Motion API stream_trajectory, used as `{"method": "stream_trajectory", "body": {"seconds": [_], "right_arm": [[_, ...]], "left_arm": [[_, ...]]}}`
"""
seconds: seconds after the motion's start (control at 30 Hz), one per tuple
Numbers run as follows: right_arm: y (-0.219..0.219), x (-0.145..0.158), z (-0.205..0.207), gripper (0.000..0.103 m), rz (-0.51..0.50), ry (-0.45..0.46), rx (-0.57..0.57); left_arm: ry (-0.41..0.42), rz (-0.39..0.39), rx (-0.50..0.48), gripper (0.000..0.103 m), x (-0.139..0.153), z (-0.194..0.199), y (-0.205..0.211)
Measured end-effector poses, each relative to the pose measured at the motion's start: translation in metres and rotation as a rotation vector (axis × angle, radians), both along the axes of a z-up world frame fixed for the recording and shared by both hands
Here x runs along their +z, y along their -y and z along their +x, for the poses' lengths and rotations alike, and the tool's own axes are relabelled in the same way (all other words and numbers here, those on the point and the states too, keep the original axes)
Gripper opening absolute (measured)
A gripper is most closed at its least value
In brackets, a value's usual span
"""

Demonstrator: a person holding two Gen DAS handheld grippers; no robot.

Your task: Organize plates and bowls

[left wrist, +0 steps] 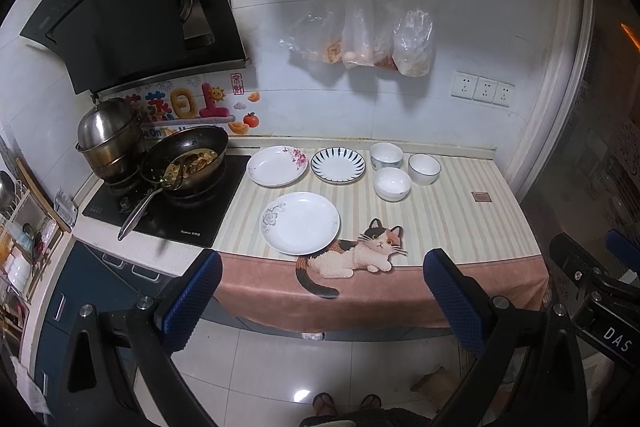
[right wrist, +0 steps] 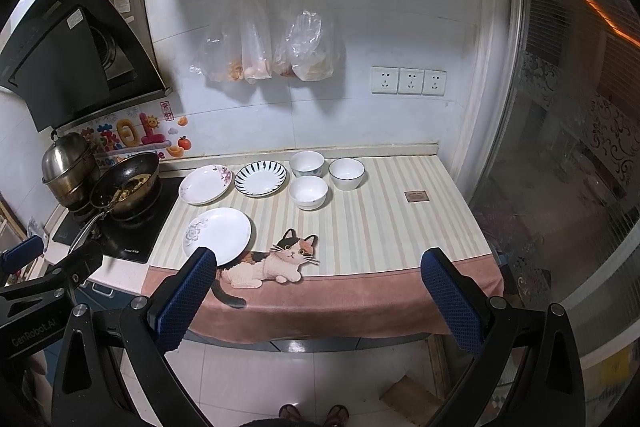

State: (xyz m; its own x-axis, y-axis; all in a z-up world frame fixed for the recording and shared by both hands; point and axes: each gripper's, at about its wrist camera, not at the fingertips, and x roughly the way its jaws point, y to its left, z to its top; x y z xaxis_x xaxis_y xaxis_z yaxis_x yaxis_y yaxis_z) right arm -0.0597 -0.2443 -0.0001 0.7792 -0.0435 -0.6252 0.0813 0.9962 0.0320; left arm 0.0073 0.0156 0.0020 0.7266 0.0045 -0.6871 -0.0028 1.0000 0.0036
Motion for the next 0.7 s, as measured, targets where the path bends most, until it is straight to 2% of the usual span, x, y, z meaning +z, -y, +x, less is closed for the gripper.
{"method": "stream_trajectory", "body": {"seconds": [0.7], "right_arm": [[-0.0072,-0.0026,-0.0063,0.103,0.001,0.004,0.008]], "left_arm": [[0.011,-0.004,0.004,0.103,-0.0001,-0.0037,-0.0055]]}}
